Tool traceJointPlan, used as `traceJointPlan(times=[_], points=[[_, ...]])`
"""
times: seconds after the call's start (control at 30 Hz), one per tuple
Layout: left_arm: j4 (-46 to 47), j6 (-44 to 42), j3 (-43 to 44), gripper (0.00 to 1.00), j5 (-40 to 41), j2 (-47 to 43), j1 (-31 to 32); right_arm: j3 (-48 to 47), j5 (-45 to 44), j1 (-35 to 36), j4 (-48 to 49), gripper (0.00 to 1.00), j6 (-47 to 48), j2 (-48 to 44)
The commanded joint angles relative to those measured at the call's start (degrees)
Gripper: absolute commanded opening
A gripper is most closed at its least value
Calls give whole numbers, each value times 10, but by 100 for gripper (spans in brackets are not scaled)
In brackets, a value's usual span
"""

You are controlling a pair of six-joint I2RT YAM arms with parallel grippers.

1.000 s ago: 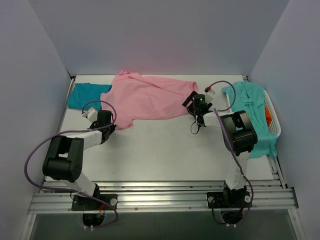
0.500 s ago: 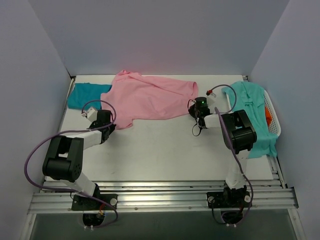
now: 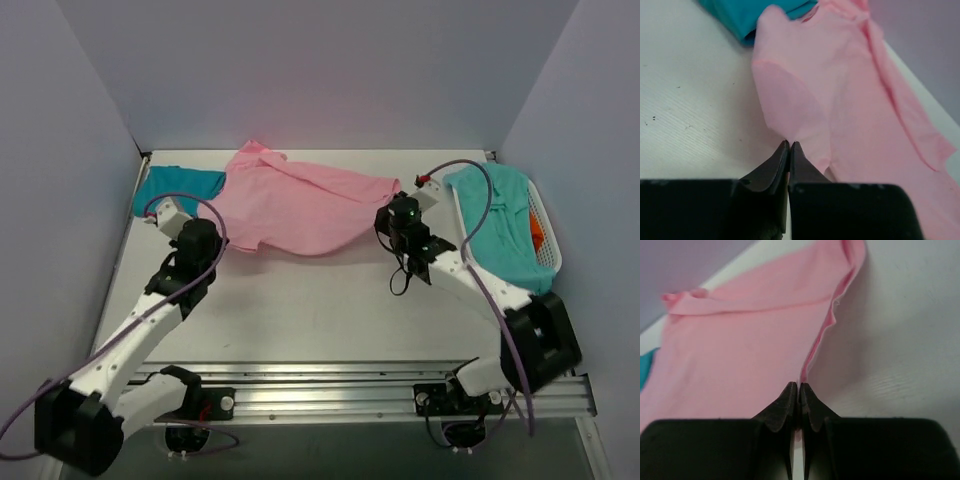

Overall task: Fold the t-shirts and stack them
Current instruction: Flatten out the tshirt

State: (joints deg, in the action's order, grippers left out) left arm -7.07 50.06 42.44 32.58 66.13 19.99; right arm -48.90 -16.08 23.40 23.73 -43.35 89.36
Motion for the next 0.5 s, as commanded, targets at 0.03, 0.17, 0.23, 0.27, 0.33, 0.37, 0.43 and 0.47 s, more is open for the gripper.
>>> traceJointPlan(times=[0.03, 0.17, 0.23, 0.27, 0.33, 0.37, 0.43, 0.47], points=[[-137, -24, 55, 2, 74, -146, 54, -10, -126, 69, -137, 0, 20, -238], [-240, -50, 122, 2, 48, -258, 91, -29, -153, 115, -228, 0, 18, -415], [-260, -77, 172, 2, 22, -288, 96, -61, -149, 126, -285, 0, 20, -496], [-276, -87, 192, 2, 8, -295, 96, -76, -143, 126, -301, 0, 22, -519], [-293, -115, 257, 2, -32, -304, 96, -134, -133, 126, -344, 0, 28, -567], [-308, -122, 280, 2, -47, -305, 96, -155, -128, 125, -359, 0, 34, -579], [-321, -141, 352, 2, -81, -304, 96, -215, -121, 119, -387, 0, 41, -601], [-330, -145, 375, 2, -90, -304, 95, -234, -112, 116, -395, 0, 46, -606]])
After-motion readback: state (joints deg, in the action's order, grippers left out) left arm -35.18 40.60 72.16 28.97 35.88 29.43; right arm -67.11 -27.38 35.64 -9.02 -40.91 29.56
